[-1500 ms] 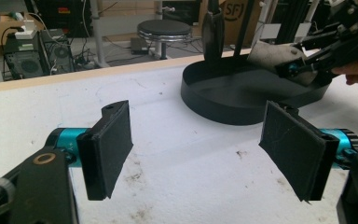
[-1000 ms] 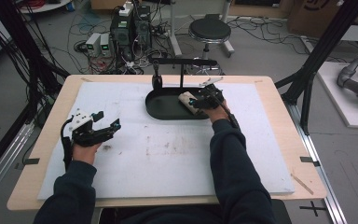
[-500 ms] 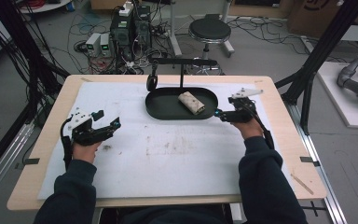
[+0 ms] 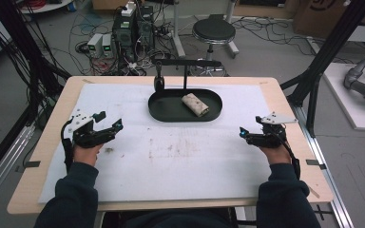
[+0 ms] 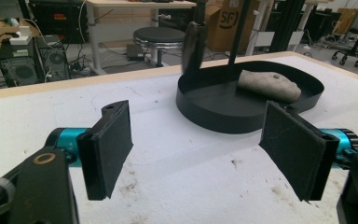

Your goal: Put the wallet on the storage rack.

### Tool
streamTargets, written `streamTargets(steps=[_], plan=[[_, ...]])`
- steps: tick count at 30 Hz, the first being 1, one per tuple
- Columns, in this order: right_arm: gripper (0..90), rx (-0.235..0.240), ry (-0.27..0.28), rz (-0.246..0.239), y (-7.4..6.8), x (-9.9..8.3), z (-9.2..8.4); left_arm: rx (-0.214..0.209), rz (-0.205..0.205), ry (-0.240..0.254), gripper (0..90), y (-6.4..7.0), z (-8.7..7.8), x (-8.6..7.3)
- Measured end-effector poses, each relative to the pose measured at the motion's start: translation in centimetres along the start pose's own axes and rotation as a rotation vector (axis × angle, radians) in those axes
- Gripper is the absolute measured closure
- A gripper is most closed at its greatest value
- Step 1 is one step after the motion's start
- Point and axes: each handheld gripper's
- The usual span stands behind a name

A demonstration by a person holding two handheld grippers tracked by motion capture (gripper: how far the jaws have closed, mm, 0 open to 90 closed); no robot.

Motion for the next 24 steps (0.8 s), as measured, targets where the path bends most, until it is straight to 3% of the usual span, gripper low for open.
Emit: streamTargets(steps=[7,24], plan=[[21.4,-0.026,0.009,-0.003,-0.04,-0.11,-0.47,-0.011,0.008,-0.002,24.5,0.2,0.17,-0.02],[21.3,-0.037,0.013,-0.01,-0.07,-0.41,-0.76,-0.015,0.016,0.003,24.5,0.32,0.1,0.04]])
Point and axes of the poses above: each handheld gripper's, and its own axes: z roughly forward along the jaws, x roughly out of its top, y roughly to its right, and after that the axes turned 5 degrees about z, right-handed
